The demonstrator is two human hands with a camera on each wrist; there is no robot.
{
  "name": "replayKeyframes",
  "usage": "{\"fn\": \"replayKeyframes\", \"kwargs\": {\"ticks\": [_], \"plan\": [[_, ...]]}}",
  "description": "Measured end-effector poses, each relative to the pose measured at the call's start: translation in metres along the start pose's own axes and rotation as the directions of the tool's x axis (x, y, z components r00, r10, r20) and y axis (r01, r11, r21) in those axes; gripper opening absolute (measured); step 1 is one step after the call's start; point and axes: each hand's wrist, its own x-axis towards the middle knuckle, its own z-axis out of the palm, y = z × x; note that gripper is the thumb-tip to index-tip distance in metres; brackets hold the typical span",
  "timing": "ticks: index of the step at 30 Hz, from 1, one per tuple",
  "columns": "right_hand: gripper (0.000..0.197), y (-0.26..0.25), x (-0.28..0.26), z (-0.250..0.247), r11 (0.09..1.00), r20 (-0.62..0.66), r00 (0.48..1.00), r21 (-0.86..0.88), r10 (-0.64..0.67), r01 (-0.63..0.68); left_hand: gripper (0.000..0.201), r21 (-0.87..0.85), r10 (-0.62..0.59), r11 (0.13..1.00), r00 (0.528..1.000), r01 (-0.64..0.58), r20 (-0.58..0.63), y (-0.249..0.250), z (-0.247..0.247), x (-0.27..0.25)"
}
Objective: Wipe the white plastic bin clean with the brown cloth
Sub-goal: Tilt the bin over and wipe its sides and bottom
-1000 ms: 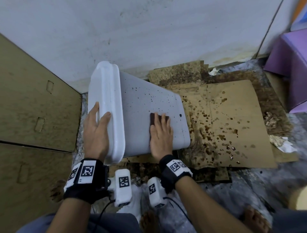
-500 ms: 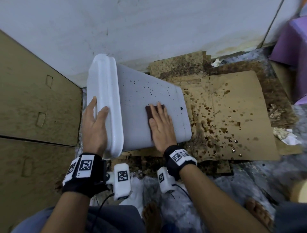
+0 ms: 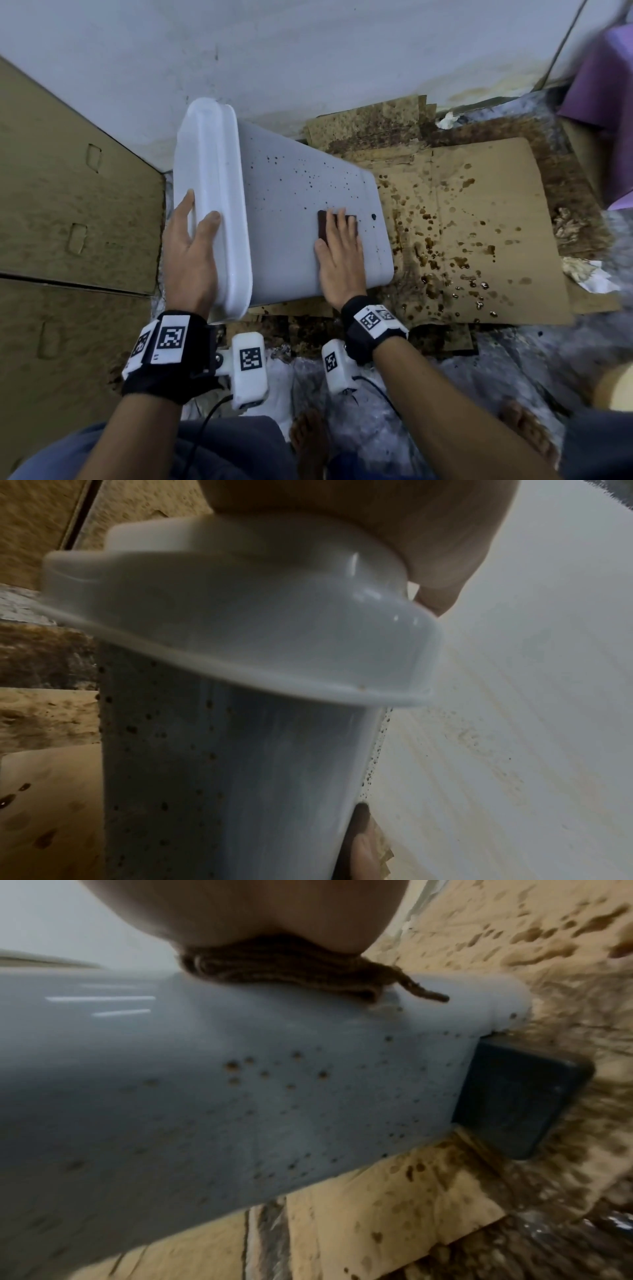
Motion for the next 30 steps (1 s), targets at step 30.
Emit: {"fn": "replayKeyframes", "kwargs": {"ticks": [30], "plan": [[0.058,0.044,0.001,-0.004,0.997,-0.014,0.997,-0.008,-0.073,0.073,0.059,0.021,-0.012,1.000,1.000,0.011,0.018,-0.008,-0.005,0.004]]}}
